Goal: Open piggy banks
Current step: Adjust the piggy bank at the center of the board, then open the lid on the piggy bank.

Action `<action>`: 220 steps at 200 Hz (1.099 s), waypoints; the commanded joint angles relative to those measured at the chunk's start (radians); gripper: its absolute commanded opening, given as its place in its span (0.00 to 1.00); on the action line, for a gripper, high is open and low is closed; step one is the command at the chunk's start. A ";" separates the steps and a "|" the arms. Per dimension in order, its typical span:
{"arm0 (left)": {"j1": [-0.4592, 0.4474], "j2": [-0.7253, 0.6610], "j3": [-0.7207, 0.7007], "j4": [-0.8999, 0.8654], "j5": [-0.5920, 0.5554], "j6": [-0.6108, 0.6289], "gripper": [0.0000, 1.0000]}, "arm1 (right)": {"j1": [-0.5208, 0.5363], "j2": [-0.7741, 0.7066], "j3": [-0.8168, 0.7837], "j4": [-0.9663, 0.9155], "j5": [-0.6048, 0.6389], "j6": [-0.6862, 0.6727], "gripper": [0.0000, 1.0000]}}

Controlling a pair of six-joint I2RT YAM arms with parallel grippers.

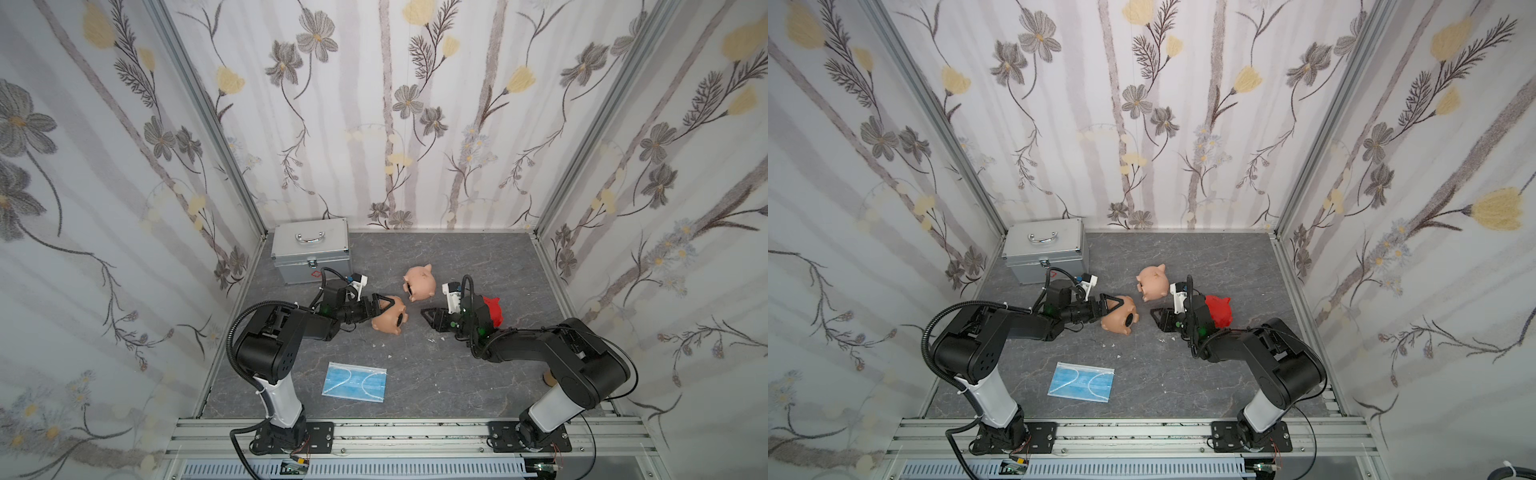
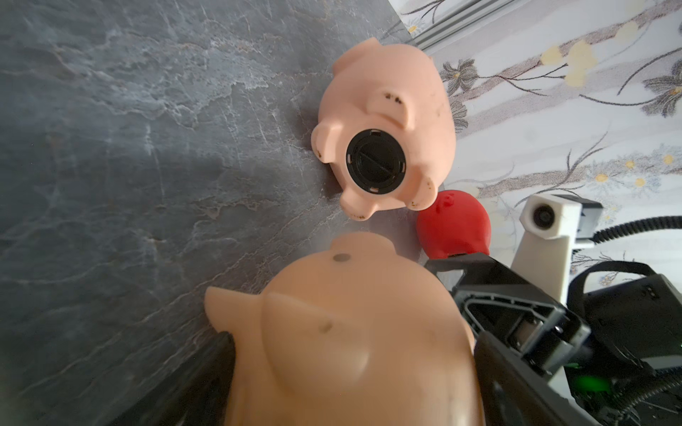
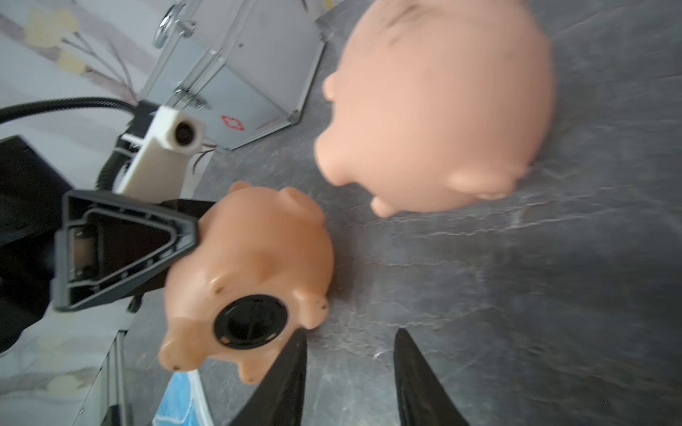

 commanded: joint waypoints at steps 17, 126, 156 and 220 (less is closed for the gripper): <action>-0.003 0.014 -0.003 -0.138 -0.024 0.013 1.00 | 0.027 0.064 0.011 0.208 -0.122 0.088 0.36; -0.002 0.019 0.004 -0.140 -0.020 0.012 1.00 | 0.057 0.198 0.058 0.317 -0.204 0.178 0.30; -0.003 0.019 0.004 -0.140 -0.020 0.010 1.00 | 0.060 0.221 0.074 0.319 -0.209 0.191 0.27; -0.003 0.021 0.003 -0.137 -0.020 0.009 1.00 | 0.066 0.259 0.097 0.317 -0.214 0.210 0.22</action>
